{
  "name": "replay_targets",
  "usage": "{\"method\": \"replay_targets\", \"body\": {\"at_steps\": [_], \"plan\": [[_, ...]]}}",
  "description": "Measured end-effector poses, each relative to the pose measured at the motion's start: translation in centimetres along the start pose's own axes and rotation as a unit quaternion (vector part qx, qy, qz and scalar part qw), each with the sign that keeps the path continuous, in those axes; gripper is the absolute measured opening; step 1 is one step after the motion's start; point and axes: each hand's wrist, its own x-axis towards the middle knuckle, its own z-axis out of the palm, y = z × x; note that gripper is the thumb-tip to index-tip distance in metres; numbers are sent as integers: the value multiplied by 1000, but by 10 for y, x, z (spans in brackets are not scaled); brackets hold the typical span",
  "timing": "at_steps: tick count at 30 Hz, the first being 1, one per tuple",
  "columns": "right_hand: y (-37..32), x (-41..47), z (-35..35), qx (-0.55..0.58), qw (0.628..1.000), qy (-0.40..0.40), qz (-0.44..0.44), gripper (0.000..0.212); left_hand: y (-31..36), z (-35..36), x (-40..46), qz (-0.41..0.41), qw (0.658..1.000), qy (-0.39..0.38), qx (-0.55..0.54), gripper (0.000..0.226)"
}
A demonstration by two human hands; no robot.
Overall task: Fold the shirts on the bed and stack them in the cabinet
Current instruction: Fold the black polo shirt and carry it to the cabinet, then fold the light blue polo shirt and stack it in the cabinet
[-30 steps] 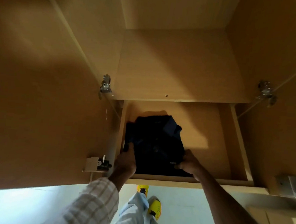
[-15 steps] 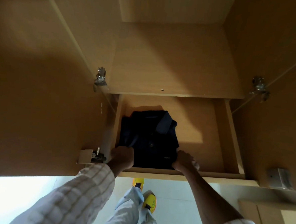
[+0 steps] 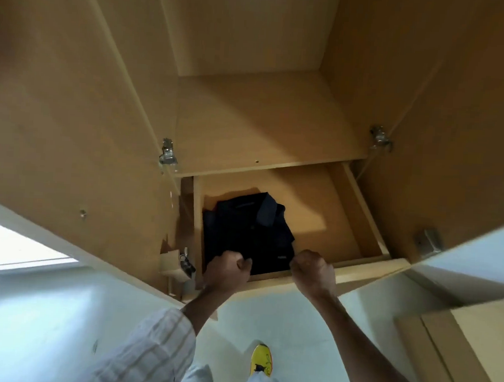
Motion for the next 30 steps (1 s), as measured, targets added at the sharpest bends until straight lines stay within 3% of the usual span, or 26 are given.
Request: {"method": "replay_targets", "body": {"at_steps": [7,14,19,26,30], "plan": [[17,-112,23,98,982,106,122,19,-5,-5,-51,176,980,-61,-73,41],[47,-280,81,143,938,140,284,26,-39,34,-130,273,930,-238,-61,14],[62,-407,118,166,887,133,410,13,-60,79,-213,318,873,-371,-4,11],[87,-589,209,269,748,177,580,27,-91,150,-342,378,760,-518,108,9],[87,-666,263,310,661,219,648,23,-118,197,-400,398,697,-568,184,6]]}}
